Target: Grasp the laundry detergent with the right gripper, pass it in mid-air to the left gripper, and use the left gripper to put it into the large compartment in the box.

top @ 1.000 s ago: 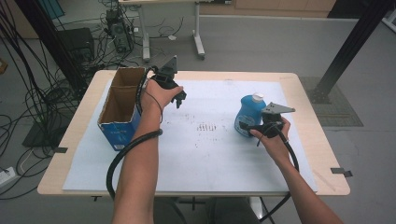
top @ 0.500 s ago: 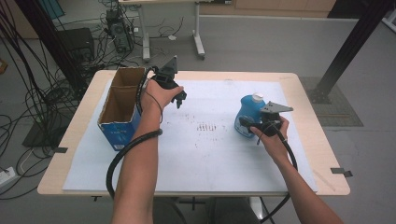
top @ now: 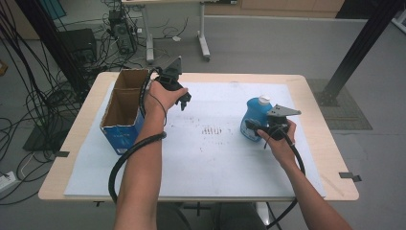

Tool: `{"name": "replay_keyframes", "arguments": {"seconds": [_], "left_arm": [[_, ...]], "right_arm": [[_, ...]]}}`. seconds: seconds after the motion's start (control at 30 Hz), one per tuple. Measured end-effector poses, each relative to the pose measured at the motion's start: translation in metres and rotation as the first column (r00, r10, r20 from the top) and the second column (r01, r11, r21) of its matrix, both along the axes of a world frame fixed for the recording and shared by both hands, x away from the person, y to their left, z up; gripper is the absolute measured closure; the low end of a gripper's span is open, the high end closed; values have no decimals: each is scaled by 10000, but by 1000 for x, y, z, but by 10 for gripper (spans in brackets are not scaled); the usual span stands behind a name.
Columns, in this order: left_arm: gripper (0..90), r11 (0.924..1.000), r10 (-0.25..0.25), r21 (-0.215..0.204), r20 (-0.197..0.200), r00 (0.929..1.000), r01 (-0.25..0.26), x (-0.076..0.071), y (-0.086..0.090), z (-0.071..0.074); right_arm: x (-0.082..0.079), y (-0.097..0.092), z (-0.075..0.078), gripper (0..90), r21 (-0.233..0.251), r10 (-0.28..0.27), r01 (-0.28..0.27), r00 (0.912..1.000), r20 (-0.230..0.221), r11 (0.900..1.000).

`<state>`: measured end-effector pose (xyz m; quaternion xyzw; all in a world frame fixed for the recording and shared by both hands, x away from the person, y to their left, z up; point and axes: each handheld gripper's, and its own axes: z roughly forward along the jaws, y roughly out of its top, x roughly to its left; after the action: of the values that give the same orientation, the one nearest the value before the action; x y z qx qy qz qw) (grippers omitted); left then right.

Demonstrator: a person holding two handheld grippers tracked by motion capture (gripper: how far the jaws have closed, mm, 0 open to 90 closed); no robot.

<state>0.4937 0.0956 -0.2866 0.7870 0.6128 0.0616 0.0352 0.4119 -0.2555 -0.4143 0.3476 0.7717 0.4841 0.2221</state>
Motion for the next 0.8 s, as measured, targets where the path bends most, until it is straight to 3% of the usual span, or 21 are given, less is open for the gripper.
{"name": "replay_keyframes", "arguments": {"seconds": [0.8], "left_arm": [[66,10000,4,27,59,10000,-4,-3,1,3]], "right_arm": [[0,-1,-1,415,128,-14,13,10000,73,9999]]}}
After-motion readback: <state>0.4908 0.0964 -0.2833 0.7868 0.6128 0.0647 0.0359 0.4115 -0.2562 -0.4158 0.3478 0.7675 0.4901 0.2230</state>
